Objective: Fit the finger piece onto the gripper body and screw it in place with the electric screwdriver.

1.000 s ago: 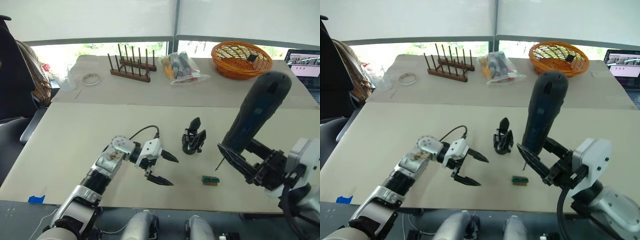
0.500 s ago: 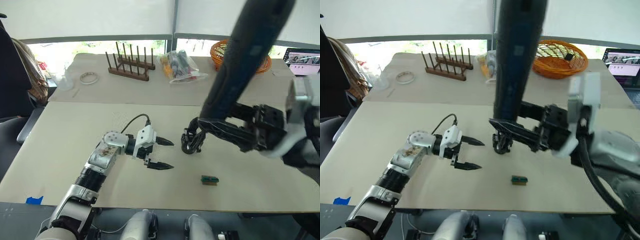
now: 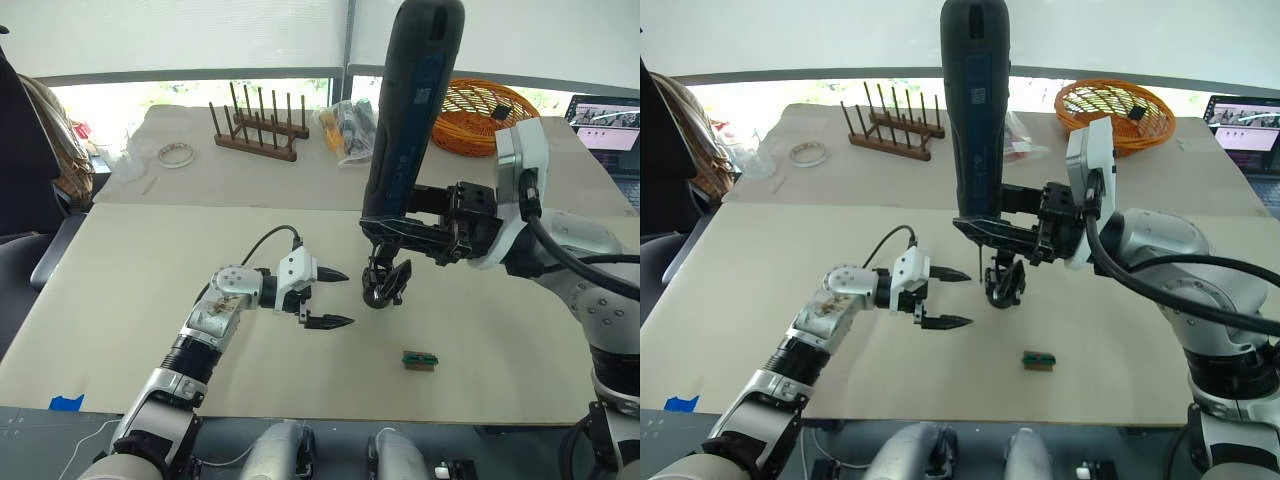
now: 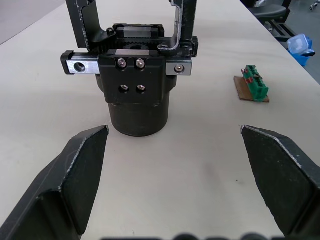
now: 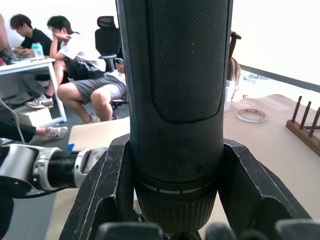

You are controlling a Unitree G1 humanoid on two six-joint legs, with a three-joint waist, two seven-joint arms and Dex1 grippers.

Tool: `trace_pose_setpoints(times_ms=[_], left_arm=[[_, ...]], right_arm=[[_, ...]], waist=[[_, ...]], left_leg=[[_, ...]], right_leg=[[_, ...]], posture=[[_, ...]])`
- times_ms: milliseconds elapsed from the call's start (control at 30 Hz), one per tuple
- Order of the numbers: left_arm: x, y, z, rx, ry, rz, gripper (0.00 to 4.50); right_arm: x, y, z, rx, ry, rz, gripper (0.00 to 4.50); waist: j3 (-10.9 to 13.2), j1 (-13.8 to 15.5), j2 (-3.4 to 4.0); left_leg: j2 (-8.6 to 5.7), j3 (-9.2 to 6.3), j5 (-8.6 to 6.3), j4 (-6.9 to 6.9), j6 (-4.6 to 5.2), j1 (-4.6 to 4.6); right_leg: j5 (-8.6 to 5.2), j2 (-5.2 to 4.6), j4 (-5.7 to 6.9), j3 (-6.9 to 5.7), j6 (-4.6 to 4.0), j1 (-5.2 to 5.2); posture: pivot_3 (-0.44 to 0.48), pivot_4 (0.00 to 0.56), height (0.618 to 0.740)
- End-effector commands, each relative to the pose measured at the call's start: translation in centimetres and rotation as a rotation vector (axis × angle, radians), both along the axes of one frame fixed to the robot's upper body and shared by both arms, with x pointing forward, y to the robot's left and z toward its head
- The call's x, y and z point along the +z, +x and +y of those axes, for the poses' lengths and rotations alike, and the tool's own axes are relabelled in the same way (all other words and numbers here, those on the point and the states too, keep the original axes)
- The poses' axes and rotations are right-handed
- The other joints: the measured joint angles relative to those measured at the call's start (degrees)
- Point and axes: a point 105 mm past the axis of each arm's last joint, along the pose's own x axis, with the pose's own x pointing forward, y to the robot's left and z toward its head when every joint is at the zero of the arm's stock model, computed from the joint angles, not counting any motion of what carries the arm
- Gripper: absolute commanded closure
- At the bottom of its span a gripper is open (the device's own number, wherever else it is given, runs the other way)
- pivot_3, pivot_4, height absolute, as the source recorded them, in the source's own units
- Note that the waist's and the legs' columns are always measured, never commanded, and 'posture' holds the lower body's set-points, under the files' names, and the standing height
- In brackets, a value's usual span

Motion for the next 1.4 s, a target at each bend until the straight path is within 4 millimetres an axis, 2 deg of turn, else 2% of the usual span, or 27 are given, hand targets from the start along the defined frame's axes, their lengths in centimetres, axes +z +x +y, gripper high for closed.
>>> trace_pose_setpoints(times_ms=[33, 800, 1400], left_arm=[[0.9, 0.3, -0.6, -0.012, -0.016, -0.044, 0.00], [0.8, 2.2, -2.2, -0.016, -0.003, -0.055, 0.00], [1.1, 2.1, -2.7, -0.044, -0.002, -0.068, 0.00]], right_arm=[[1.3, -0.6, -0.3, 0.026, 0.005, -0.069, 2.55], [-0.1, 1.5, -1.9, -0.045, -0.037, -0.059, 2.55], [-0.2, 1.3, -1.9, -0.048, -0.030, -0.046, 2.55]], waist=[[0.00, -0.01, 0.00], [0.01, -0.28, -0.01], [0.01, -0.39, -0.01]], left_leg=[[0.00, 0.00, 0.00, 0.00, 0.00, 0.00], [-0.02, 0.02, 0.00, 0.01, -0.01, 0.00], [-0.01, 0.01, 0.00, 0.01, -0.02, 0.00]], right_leg=[[0.00, 0.00, 0.00, -0.01, 0.00, 0.00], [0.01, 0.00, 0.01, -0.07, 0.02, 0.00], [0.01, -0.01, 0.01, -0.08, 0.02, -0.01]], posture=[[0.000, 0.150, 0.740], [0.000, 0.150, 0.740], [0.000, 0.150, 0.740]])
